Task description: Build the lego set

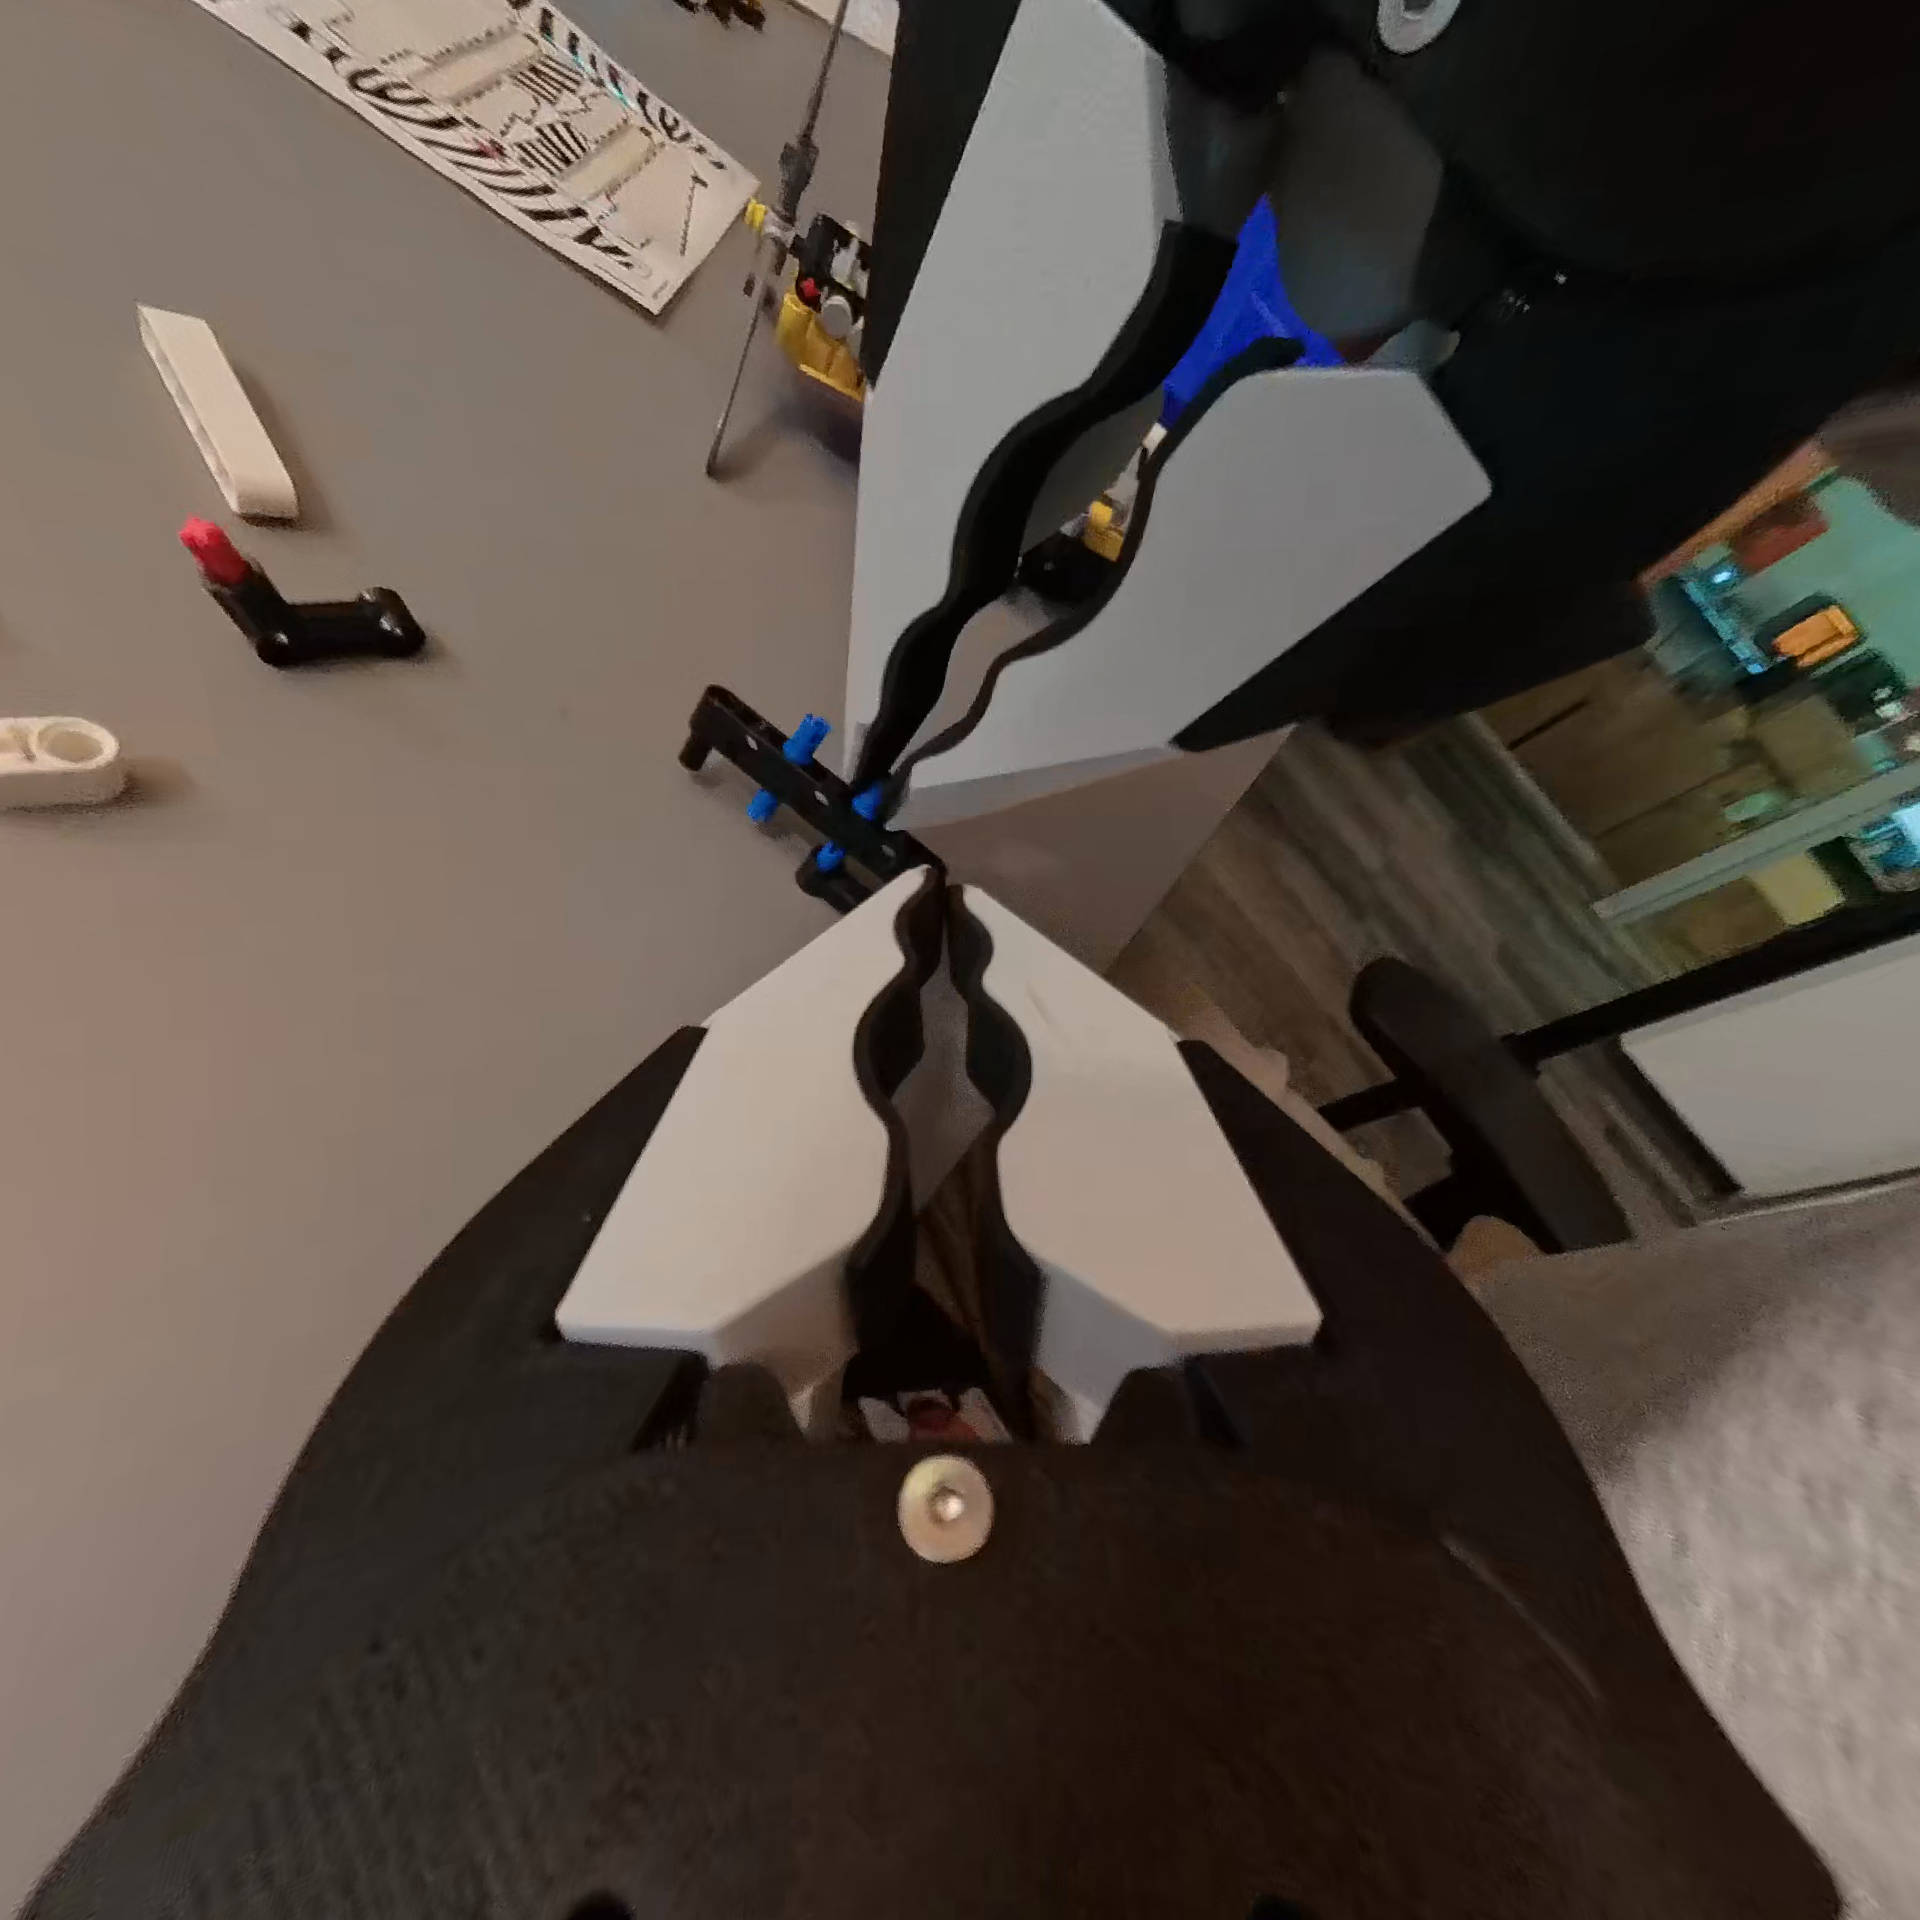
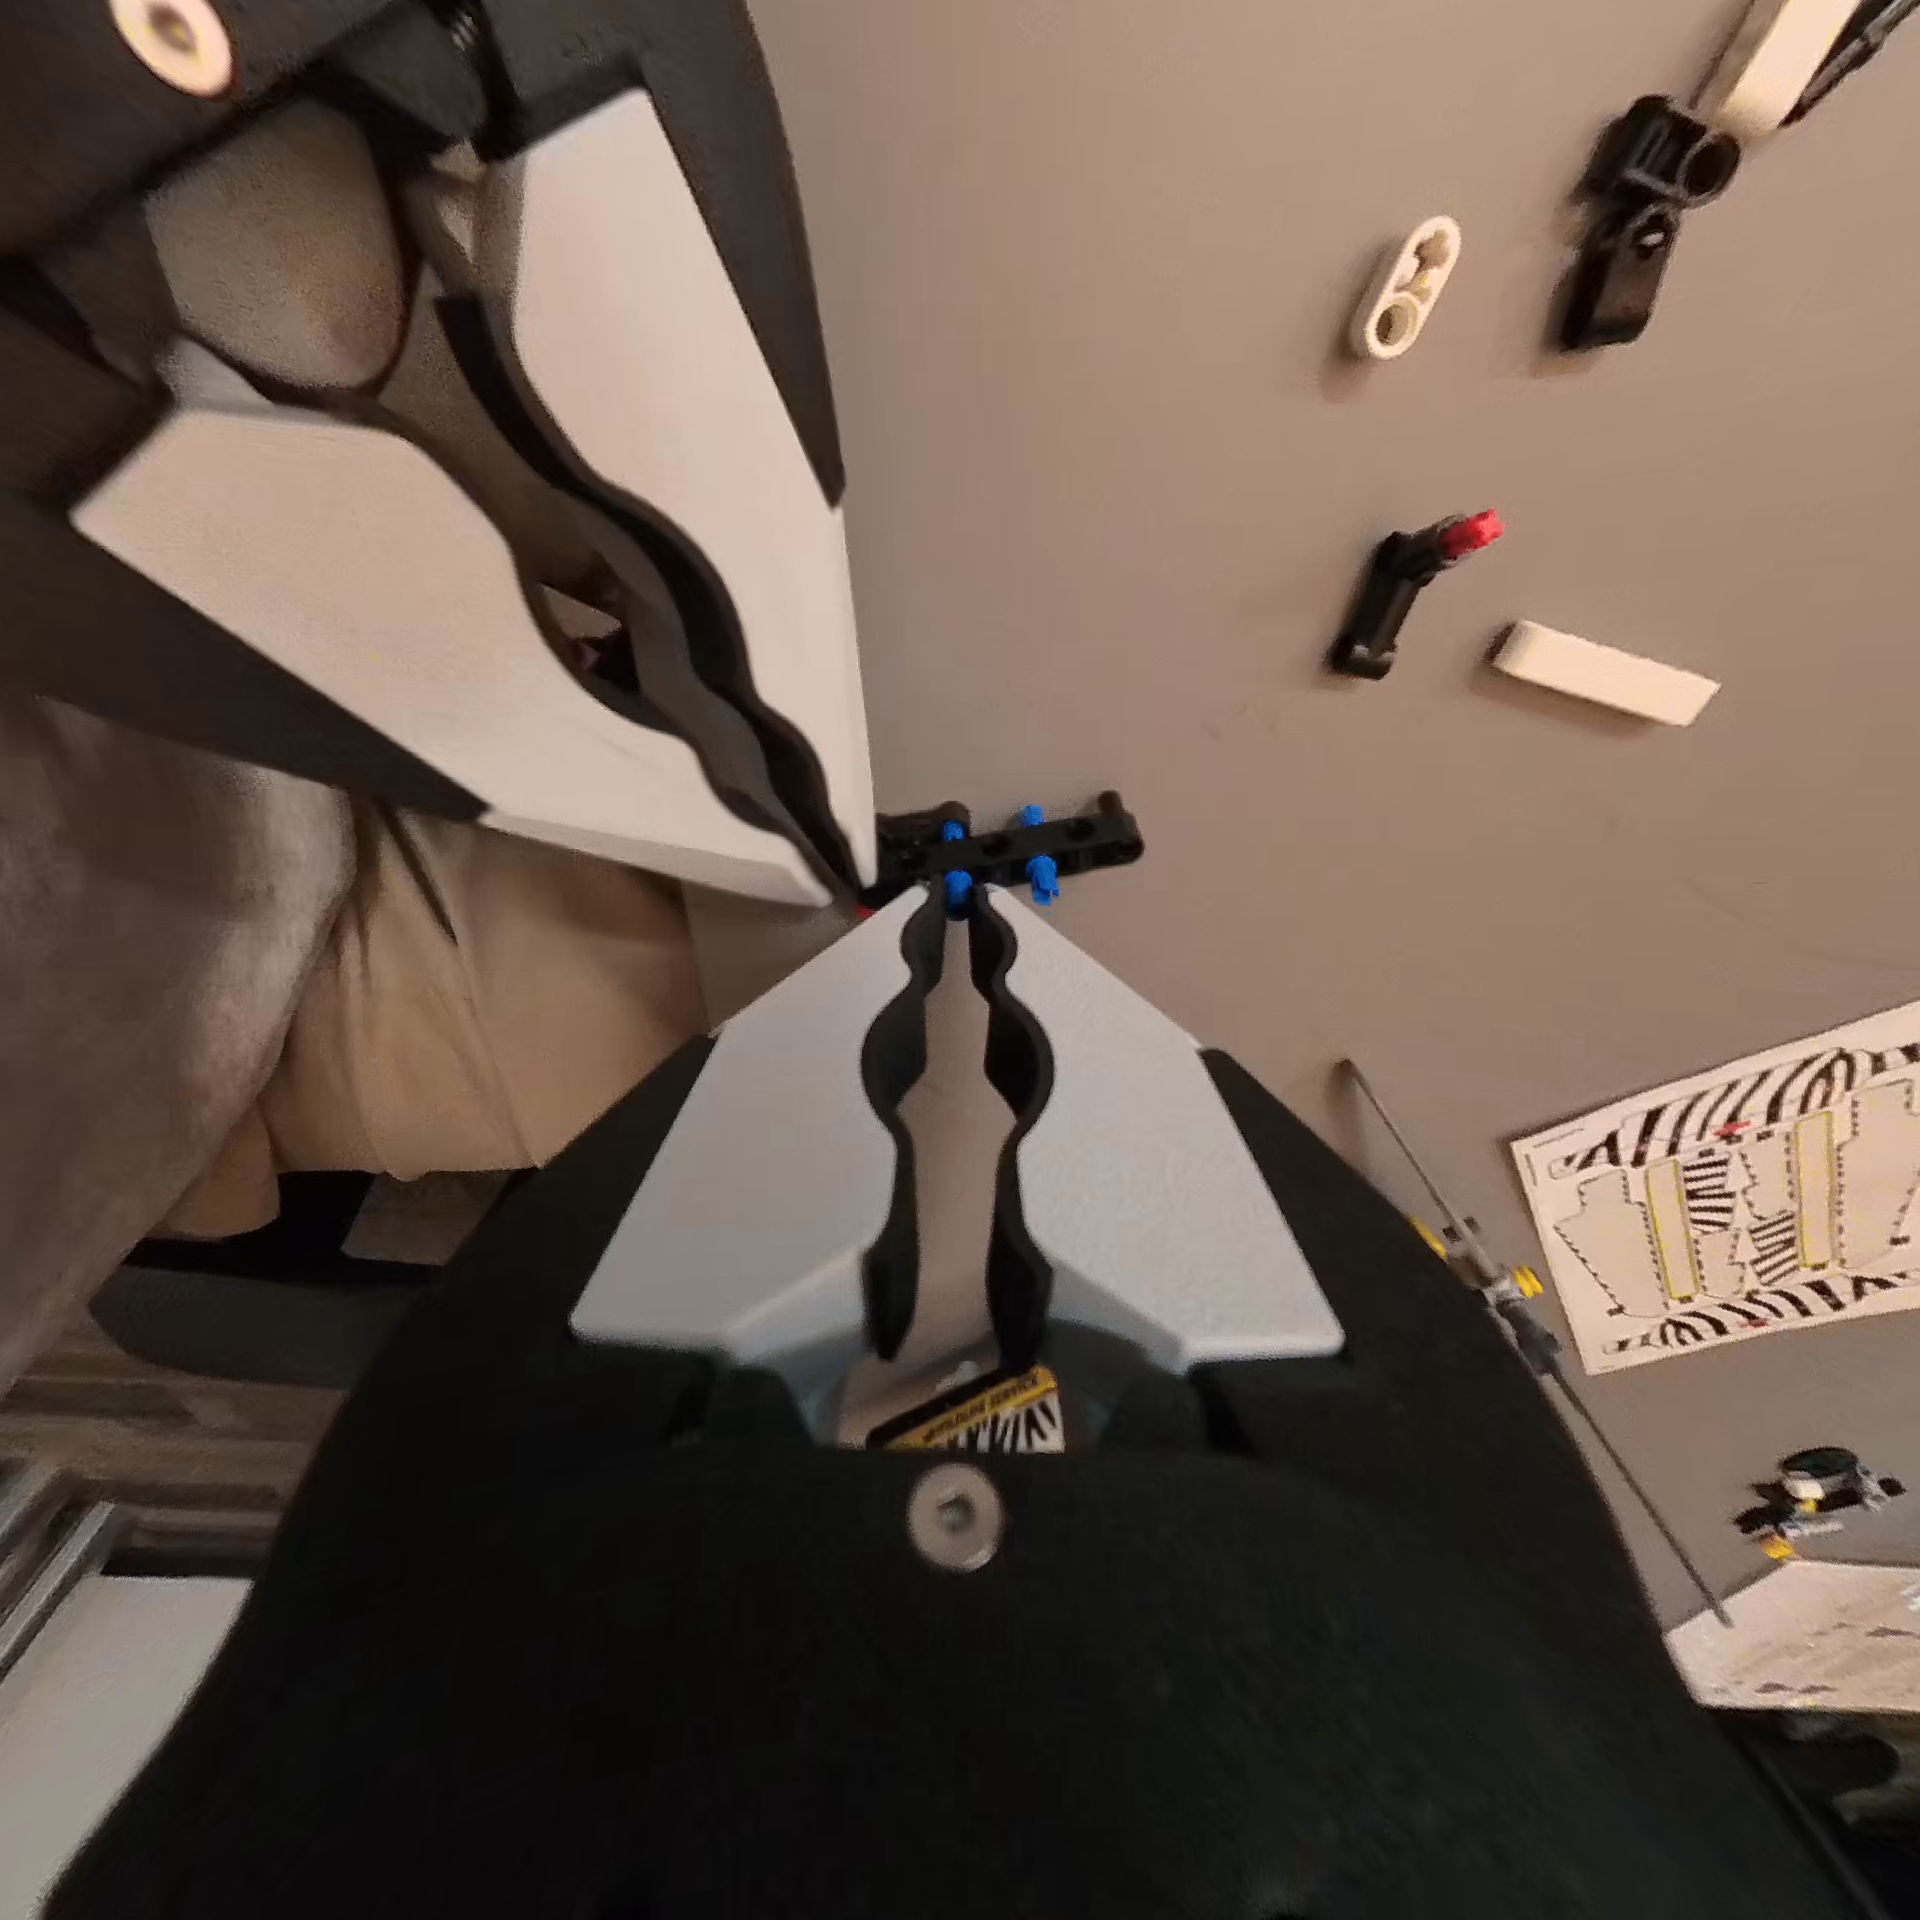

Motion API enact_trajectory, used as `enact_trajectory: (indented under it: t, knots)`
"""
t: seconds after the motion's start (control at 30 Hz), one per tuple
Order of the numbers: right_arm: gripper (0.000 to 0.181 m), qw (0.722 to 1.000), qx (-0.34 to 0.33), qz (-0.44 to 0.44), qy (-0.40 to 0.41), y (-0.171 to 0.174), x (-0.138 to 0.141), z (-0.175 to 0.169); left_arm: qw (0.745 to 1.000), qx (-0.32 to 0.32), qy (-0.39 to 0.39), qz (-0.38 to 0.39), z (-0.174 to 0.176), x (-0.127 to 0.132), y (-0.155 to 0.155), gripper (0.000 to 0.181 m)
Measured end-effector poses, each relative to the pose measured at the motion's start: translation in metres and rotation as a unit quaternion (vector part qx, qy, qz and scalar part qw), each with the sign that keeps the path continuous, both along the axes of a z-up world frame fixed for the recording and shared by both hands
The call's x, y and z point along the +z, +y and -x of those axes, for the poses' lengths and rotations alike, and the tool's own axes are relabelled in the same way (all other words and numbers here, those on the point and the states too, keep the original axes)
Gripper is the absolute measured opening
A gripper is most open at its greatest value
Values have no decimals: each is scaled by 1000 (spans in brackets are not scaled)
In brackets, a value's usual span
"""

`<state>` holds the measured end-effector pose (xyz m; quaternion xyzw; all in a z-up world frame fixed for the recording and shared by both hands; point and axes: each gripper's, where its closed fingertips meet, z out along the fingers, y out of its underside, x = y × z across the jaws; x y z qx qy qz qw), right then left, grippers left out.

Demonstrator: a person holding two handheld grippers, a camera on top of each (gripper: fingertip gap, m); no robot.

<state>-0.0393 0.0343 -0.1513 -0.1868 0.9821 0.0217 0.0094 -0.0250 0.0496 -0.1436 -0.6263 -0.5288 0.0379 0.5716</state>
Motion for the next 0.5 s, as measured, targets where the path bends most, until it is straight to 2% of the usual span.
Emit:
enact_trajectory:
  t: [0.07,0.2,0.33,0.5]
  knots:
    - [2,1000,0,-9,6,1,0,0,1000,6,2,12,3,-1,-2,0]
    - [2,1000,0,-20,7,0,0,0,1000,2,10,-11,0,2,-3,0]
    - [2,1000,7,-21,14,0,0,0,999,27,20,6,-2,2,-19,0]
    - [2,999,10,-34,32,-1,0,0,999,32,-13,-28,-6,0,-21,0]
